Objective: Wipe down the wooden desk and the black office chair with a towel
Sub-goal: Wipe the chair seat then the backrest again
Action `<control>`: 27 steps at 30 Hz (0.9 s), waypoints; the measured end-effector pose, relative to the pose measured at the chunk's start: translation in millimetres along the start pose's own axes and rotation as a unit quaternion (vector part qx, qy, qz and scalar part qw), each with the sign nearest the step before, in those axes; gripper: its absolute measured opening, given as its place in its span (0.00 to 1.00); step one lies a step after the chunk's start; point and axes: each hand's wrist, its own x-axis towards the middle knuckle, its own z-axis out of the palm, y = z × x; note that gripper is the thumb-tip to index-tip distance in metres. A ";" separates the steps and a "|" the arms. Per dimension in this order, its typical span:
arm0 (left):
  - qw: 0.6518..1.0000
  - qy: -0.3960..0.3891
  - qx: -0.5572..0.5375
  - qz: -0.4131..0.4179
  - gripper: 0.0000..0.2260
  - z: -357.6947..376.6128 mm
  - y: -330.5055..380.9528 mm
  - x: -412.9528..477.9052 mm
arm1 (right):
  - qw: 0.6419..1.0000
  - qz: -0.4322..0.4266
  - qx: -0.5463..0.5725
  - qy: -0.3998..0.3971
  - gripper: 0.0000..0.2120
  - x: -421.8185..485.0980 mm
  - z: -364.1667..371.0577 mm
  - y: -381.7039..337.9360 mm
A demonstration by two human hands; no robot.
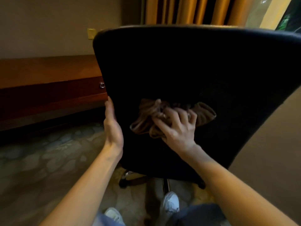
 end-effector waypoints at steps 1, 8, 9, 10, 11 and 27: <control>1.000 0.004 0.011 0.005 0.25 -0.6 -5.6 2.2 | 1.000 -0.010 0.006 -0.026 0.10 -21.2 8.4 -7.0; 1.000 -0.007 0.021 -0.012 0.21 -12.5 -45.8 9.4 | 0.952 -0.111 0.046 -0.282 0.15 -155.9 44.6 -49.0; 0.999 -0.010 0.020 -0.023 0.22 -15.3 -48.8 7.1 | 0.936 -0.107 0.061 -0.330 0.21 -169.6 43.7 -56.6; 0.999 -0.015 0.033 -0.034 0.22 -16.8 -50.8 4.6 | 0.915 -0.101 0.080 -0.382 0.28 -181.2 39.8 -62.7; 0.998 -0.017 0.053 -0.037 0.22 -18.4 -51.5 5.2 | 0.902 -0.098 0.095 -0.408 0.32 -187.5 38.4 -66.3; 0.994 -0.026 0.007 -0.108 0.15 30.4 -30.5 -19.8 | 0.985 0.040 -0.156 0.054 0.13 169.0 -123.0 80.9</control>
